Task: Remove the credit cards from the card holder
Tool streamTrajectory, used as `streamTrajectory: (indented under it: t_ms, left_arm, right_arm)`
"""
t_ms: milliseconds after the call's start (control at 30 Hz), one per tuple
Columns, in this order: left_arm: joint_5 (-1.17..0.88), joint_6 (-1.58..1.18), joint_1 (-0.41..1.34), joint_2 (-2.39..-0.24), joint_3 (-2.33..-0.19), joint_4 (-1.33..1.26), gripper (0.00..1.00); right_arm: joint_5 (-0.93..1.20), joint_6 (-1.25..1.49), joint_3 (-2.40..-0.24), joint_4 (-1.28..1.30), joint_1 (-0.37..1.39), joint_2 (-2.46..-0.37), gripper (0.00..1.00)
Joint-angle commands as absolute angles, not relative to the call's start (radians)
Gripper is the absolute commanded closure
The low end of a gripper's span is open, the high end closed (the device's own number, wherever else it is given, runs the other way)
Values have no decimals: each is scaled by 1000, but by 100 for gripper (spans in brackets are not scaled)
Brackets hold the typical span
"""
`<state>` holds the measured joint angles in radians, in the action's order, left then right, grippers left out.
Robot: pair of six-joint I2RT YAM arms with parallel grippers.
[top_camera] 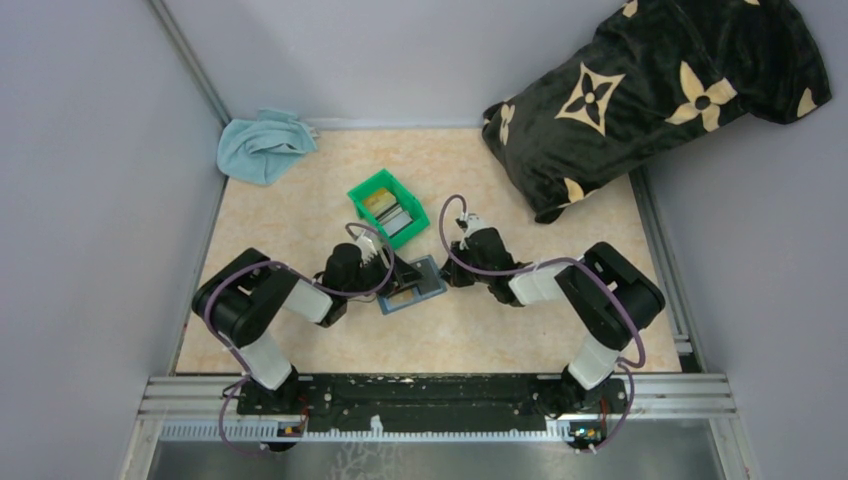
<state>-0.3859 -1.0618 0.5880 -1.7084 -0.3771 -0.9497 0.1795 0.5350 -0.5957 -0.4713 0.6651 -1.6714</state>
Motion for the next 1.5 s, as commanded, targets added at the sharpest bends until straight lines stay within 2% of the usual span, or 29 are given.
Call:
streamTrajectory:
  t_ms: [0, 400, 467, 667, 700, 767, 900, 1000, 1267, 1467]
  left_arm:
    - [-438, -1098, 600, -1727, -393, -1093, 41]
    - [-446, -1121, 598, -1784, -390, -1121, 45]
    - [-448, -1119, 597, -1783, -383, -1125, 52]
    - [-459, -1117, 587, -1778, -360, -1132, 81]
    - [-461, -1115, 584, -1777, -357, -1133, 82]
    - [-465, -1114, 578, -1774, -350, -1132, 81]
    - [-475, -1109, 565, -1769, -338, -1132, 63]
    - [-481, -1107, 556, -1768, -332, -1131, 56]
    - [-496, -1107, 530, -1767, -301, -1152, 55]
    - [-512, -1102, 500, -1760, -270, -1167, 58]
  right_arm:
    - [260, 569, -554, -359, 766, -1710, 100]
    - [230, 569, -563, -313, 797, -1670, 100]
    - [223, 568, -566, -310, 796, -1673, 100]
    - [217, 582, -571, -314, 795, -1698, 100]
    - [216, 584, -570, -316, 793, -1702, 100]
    - [221, 587, -569, -324, 784, -1706, 100]
    - [230, 594, -564, -333, 762, -1709, 100]
    - [232, 594, -562, -333, 744, -1707, 100]
    - [243, 589, -546, -344, 695, -1706, 100]
    - [243, 580, -541, -343, 673, -1709, 100]
